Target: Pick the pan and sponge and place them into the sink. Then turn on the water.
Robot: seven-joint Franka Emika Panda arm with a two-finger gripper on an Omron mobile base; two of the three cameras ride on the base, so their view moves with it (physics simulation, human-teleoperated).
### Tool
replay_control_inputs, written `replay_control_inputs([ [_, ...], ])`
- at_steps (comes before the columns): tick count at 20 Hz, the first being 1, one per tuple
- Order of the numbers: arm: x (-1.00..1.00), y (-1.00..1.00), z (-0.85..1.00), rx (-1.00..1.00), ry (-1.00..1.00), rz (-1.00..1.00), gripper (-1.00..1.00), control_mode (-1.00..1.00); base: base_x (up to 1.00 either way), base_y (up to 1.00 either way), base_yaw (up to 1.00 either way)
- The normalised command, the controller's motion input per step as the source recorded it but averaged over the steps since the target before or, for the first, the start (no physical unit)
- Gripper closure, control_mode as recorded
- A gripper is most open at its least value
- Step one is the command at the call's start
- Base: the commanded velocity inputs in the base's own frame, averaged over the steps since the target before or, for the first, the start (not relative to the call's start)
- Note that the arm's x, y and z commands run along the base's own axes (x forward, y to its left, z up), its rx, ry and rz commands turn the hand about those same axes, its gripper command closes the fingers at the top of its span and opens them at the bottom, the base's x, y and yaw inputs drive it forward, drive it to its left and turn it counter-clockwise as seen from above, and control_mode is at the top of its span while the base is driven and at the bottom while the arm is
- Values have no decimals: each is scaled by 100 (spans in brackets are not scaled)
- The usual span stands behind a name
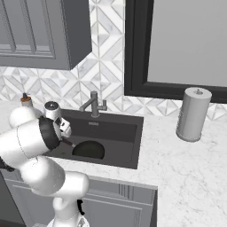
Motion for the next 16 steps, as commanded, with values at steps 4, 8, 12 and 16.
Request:
replay_control_inputs([
  [4,-20,-19,100,2,-11,0,-100,-100,0,0,0],
  [8,-28,-6,99,0,-12,0,-100,-100,0,0,0],
  [12,-27,-12,80,0,-4,0,-100,-100,0,0,0],
  [16,-20,-45,47,0,0,-4,-100,-100,0,0,0],
])
